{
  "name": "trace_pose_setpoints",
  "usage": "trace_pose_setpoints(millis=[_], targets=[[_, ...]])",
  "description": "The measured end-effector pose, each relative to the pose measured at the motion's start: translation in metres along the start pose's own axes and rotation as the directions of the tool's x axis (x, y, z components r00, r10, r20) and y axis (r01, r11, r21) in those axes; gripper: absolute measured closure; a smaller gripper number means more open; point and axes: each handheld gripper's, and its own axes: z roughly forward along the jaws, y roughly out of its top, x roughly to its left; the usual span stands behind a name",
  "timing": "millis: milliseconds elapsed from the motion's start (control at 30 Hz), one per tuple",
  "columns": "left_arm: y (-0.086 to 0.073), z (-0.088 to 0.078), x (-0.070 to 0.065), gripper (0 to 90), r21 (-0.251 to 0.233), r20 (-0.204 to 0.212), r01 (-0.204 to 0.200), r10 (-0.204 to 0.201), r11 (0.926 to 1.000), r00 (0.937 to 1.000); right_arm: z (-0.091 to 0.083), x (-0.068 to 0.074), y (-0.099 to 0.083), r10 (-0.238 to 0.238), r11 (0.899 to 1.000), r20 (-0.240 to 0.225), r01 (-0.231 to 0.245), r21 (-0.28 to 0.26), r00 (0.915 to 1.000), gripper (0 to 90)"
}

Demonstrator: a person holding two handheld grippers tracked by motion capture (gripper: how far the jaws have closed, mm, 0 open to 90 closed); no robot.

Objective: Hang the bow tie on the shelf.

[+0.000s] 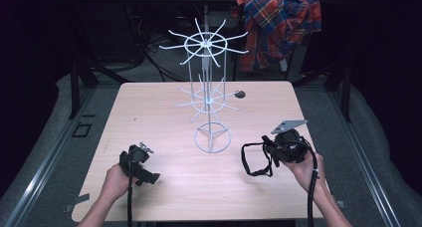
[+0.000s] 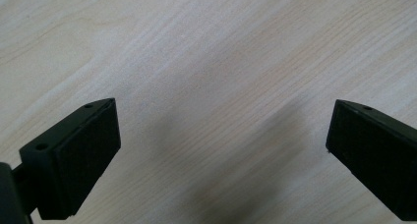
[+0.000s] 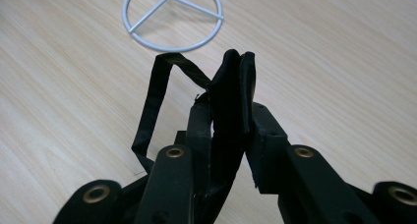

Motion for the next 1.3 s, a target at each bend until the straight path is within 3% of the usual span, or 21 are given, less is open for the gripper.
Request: trace_pose_setpoints(millis=[1300], targets=[[0.001,0.0,-0.001,0.1,0.003,0.0,-0.004,0.004,1.0,1.0,-0.019,-0.005,0.045,-0.033,0.995,0.032,0.036,-0.097,0.999,75.2]])
